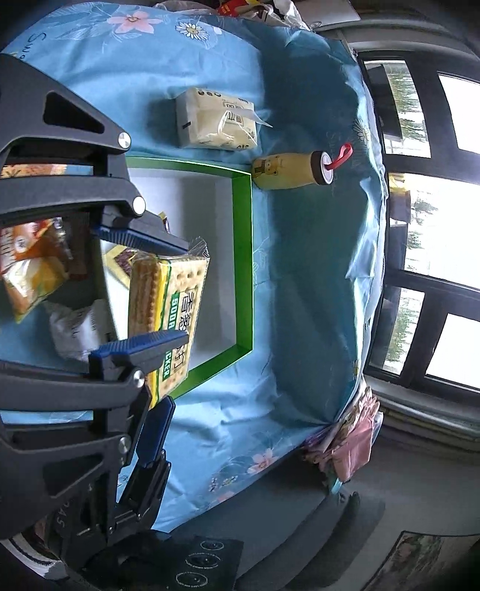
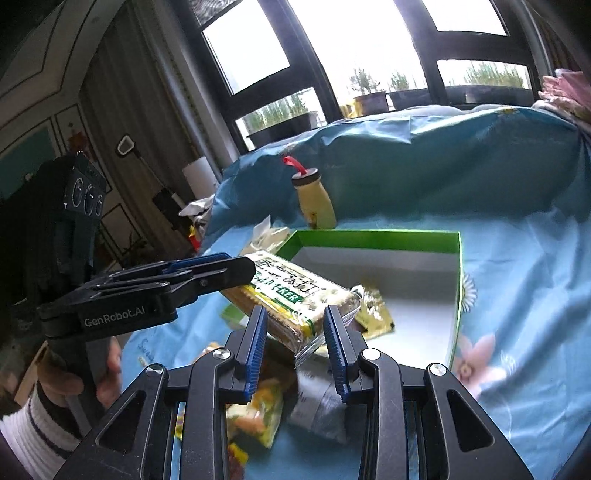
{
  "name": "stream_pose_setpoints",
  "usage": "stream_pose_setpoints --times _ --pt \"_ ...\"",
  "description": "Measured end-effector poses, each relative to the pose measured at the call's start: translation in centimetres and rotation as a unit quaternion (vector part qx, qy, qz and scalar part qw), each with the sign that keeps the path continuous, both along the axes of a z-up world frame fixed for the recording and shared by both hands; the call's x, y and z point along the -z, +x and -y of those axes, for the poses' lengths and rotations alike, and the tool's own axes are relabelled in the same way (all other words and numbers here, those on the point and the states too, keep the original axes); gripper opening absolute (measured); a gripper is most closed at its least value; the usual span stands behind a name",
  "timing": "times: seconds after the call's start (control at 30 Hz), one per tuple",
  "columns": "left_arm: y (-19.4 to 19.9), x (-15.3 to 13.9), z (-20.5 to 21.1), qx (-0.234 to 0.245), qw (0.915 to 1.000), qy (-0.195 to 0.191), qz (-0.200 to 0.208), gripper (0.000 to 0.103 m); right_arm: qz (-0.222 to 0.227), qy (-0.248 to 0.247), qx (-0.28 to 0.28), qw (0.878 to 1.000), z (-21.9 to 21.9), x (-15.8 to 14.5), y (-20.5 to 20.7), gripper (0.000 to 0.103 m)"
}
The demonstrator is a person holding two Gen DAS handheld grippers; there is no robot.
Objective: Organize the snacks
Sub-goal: 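Lower the cracker pack into the box and open the left gripper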
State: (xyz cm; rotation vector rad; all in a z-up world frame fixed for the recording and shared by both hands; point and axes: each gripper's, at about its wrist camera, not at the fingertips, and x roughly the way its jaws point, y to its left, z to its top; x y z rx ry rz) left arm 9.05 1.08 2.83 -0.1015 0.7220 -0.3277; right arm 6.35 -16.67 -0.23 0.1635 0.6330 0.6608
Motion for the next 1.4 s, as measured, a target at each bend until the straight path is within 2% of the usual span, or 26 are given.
stream_pose_setpoints --times 0.43,0.87,1.1,1.13,1.27,1.33,1.4 --pt "4.8 3.9 -0.6 -0.018 0.9986 -0.011 -0.047 0.040 -0.040 -0.014 -0.005 0.999 -0.8 3.3 5.5 0.035" --pt "7.4 6.9 -0.9 -0.030 0.9941 -0.016 -0.103 0.042 -0.078 -0.037 -0.005 0.996 -1.4 6.0 8.1 0.035" --pt "7.6 7.3 -0.2 -0.029 0.9933 -0.005 -0.112 0.046 -0.089 -0.055 -0.002 0.995 -1.9 6.6 8.6 0.035" --pt "7.5 7.3 0.0 -0.030 0.9935 0.003 -0.110 0.048 -0.088 -0.057 -0.002 0.995 -2.0 6.5 8.6 0.035" --pt "7.2 6.8 -0.1 -0.039 0.9942 0.010 -0.100 0.070 -0.075 -0.076 0.010 0.994 -2.2 6.1 8.3 0.035" --pt "6.7 6.2 -0.3 -0.048 0.9948 0.019 -0.087 0.077 -0.072 -0.070 0.015 0.995 -1.8 5.8 7.9 0.036" --pt "6.0 5.5 -0.5 -0.057 0.9952 0.030 -0.073 0.078 -0.068 -0.065 0.021 0.995 -1.3 5.4 7.5 0.043"
